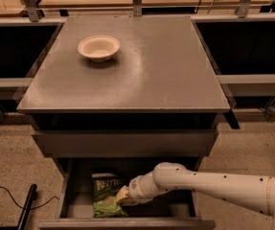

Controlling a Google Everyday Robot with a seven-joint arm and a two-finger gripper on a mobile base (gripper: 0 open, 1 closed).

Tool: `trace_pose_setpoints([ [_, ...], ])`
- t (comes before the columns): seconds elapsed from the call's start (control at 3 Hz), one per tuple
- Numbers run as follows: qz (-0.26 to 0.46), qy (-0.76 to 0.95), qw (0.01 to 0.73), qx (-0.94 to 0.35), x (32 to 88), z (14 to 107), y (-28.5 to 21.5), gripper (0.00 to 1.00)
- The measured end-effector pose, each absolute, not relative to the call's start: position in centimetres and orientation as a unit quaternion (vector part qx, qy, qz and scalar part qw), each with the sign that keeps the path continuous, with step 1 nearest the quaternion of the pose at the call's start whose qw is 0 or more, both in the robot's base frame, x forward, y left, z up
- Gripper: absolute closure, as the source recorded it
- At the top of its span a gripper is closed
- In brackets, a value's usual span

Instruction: Pick green jalapeno chip bag from middle drawer and place on counter

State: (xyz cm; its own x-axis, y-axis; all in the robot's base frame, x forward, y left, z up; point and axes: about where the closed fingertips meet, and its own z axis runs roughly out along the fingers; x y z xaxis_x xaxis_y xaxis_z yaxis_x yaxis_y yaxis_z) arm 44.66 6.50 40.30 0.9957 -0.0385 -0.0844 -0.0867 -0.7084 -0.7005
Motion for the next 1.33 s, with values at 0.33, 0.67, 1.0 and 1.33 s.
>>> trace_pose_setpoints([
  [0.33, 0.004, 0.024, 0.424, -0.905, 43.4, 45.5, 5.7, 1.0],
  [0.67, -0.022, 0.024, 0.469, -0.883, 42.1, 50.8, 4.0, 1.0],
  [1.0, -0.042, 0.01, 0.506, -0.862, 40.1, 57.1, 1.7, 1.0],
  [1.33, -0.065, -0.009, 0.535, -0.842, 36.7, 66.1, -4.0, 1.0],
])
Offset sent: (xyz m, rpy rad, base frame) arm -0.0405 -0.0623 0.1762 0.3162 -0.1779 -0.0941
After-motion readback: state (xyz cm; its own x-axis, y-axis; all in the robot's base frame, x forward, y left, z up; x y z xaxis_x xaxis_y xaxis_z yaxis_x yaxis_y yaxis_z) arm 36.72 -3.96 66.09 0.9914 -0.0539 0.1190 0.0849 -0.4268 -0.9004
